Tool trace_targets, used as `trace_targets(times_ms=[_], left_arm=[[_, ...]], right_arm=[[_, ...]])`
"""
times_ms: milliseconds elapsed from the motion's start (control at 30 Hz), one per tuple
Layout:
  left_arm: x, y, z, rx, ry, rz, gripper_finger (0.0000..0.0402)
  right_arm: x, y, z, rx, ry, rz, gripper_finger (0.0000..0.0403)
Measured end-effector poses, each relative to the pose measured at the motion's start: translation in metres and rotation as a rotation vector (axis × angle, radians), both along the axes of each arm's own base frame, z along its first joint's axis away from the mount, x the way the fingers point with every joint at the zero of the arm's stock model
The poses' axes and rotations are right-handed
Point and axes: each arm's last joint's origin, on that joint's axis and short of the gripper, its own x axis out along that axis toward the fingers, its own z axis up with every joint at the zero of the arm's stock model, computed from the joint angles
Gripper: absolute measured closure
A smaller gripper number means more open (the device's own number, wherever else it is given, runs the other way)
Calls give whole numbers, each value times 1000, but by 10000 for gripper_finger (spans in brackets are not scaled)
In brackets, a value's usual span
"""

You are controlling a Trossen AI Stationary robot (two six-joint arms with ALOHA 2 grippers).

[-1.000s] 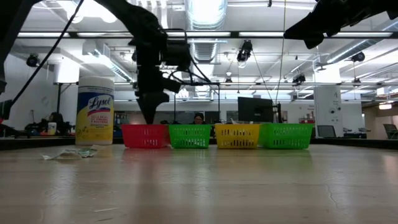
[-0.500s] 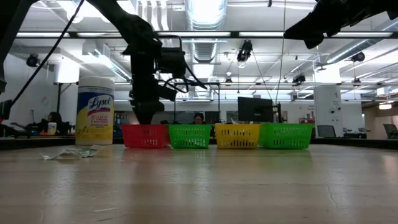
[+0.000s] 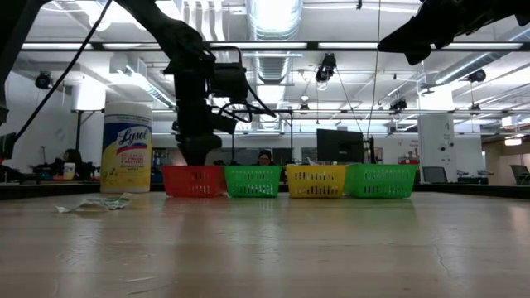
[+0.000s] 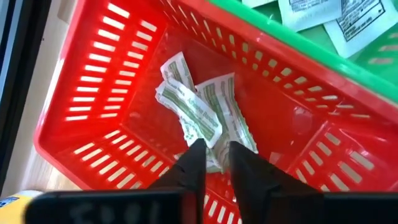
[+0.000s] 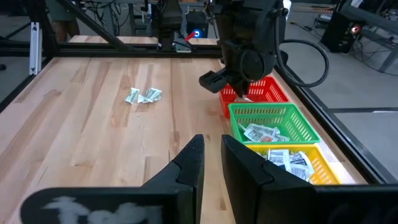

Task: Pick & Place First Aid Supplies
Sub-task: Put the green bandage into the red bin

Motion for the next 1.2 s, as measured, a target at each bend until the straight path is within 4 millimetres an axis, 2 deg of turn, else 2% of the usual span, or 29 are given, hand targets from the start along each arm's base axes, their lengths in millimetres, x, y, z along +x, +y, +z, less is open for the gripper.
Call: trace_targets(times_ms=[233,500,800,1200], left_arm=[[1,0,9,7,-18,8,280],[-1,-12,52,-17,-91,61,268],[-13,-52,82,-184,-198,11,268],[-14,-120,88,-261,-192,30,268]], right_arm=[[0,0,0,-1,1,0,351],[0,0,0,0,1,0,351],[0,0,0,0,1,0,351],[0,0,0,-1,1,0,351]])
